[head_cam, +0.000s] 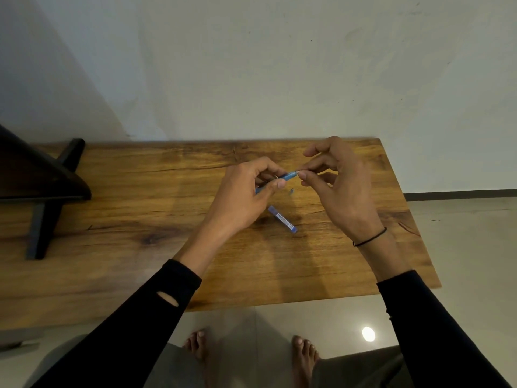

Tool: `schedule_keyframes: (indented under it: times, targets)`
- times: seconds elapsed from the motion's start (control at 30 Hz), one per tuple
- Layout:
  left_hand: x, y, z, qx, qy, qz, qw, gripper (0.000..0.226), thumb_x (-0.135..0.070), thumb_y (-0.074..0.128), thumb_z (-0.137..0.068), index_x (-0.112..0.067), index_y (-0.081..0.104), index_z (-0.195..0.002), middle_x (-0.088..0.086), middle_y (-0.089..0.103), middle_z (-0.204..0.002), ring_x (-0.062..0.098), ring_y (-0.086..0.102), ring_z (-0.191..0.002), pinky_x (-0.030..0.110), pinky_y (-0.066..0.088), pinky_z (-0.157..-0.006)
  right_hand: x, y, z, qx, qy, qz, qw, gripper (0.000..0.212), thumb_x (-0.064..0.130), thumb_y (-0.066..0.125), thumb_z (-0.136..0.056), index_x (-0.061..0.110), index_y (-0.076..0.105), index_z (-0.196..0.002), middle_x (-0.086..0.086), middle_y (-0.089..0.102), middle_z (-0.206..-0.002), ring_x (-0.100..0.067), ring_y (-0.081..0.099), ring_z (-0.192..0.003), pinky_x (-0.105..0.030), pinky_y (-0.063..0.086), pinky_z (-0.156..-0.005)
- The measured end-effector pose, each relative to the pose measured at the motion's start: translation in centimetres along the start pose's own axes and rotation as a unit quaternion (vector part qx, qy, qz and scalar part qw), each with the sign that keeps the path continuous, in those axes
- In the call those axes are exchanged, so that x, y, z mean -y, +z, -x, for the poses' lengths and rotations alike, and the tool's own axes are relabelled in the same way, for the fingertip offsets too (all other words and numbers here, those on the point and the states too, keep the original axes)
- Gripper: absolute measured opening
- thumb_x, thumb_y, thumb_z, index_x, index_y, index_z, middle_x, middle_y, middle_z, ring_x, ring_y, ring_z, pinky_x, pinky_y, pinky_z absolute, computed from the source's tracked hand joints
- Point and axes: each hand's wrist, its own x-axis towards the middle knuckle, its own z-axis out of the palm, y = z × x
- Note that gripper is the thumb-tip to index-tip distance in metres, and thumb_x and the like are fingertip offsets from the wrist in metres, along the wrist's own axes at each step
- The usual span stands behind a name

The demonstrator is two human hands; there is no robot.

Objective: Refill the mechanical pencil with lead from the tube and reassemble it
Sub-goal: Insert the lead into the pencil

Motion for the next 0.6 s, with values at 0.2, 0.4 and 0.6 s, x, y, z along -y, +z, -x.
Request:
schedule_keyframes:
  times: [0.2, 0.4, 0.6]
  targets:
    - [-0.01, -0.03, 0.17, -0.001, 0.019, -0.050, 0.999, 0.017, -0.020, 0.079, -0.097, -0.025, 0.077, -0.113, -0.023, 0.071, -0.097, -0.012, 0.067, -0.097, 0.003, 0.049, -0.084, 0.16, 0.32, 0.16, -0.007, 0.016, -0.005, 1.000, 0.029, 0.010, 0.083, -0.091, 0.018, 0.064, -0.112, 0.010, 0.078, -0.087, -0.005, 0.078, -0.082, -0.035, 0.067, -0.073]
    - [-0.20, 0.01, 0.47, -0.025, 0.075, -0.099, 0.992, 0.017, -0.018, 0.081, -0.095, -0.018, 0.076, -0.111, -0.008, 0.076, -0.104, 0.009, 0.071, -0.098, 0.034, 0.060, -0.091, 0.47, 0.55, 0.34, -0.002, 0.072, -0.078, 0.994, 0.026, 0.008, 0.085, -0.089, 0.017, 0.067, -0.105, -0.001, 0.081, -0.078, -0.016, 0.081, -0.076, -0.050, 0.066, -0.083]
    - [-0.01, -0.33, 0.42, -0.028, 0.082, -0.114, 0.990, 0.018, -0.018, 0.081, -0.095, -0.017, 0.076, -0.112, -0.005, 0.076, -0.105, 0.012, 0.071, -0.098, 0.039, 0.060, -0.089, 0.34, 0.59, 0.16, 0.024, 0.098, -0.102, 0.990, 0.034, -0.001, 0.081, -0.089, 0.016, 0.069, -0.115, -0.004, 0.082, -0.084, -0.017, 0.081, -0.081, -0.041, 0.067, -0.082]
